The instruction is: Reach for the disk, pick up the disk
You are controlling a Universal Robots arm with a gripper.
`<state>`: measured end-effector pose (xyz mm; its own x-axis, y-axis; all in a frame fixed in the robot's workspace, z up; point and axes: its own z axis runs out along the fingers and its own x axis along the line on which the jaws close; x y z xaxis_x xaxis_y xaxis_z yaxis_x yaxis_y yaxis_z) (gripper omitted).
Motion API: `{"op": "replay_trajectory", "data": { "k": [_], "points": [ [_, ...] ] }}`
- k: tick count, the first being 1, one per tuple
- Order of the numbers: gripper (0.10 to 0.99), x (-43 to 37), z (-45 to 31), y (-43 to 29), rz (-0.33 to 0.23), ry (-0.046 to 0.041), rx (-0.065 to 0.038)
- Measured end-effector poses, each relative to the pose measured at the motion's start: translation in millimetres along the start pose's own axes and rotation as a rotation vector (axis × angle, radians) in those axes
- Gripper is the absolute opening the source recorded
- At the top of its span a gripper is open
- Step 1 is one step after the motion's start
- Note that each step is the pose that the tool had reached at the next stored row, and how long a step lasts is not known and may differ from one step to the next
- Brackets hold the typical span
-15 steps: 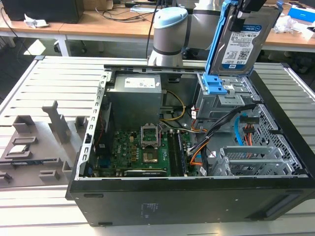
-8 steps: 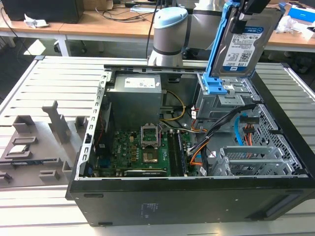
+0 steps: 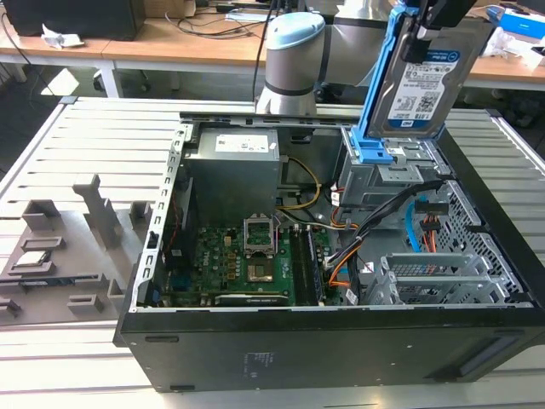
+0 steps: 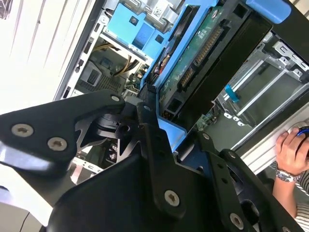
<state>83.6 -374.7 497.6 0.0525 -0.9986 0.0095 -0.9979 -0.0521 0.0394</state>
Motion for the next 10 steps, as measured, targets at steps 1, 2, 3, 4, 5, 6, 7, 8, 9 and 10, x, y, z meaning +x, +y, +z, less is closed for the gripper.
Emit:
{"op": "replay_trajectory", "data": {
  "k": [1,2,3,4,5,6,7,8,9,10],
  "points": [
    [0.369,1.3,0.0,0.1,0.0,0.0,0.0],
    [0.369,2.5,0.0,0.1,0.0,0.0,0.0],
    [0.369,3.3,0.0,0.2,0.0,0.0,0.0],
    [0.369,4.4,0.1,0.2,0.0,0.0,0.0],
    [0.369,5.7,0.1,0.3,0.0,0.0,0.0],
    [0.369,7.2,0.1,0.4,0.0,0.0,0.0],
    [0.369,8.3,0.1,0.4,0.0,0.0,0.0],
    [0.369,8.9,0.1,0.5,0.0,-0.0001,0.0],
    [0.369,9.7,0.1,0.5,0.0,0.0,0.0],
    [0.369,10.7,0.2,0.6,0.0,-0.0002,0.0]
  ]
}}
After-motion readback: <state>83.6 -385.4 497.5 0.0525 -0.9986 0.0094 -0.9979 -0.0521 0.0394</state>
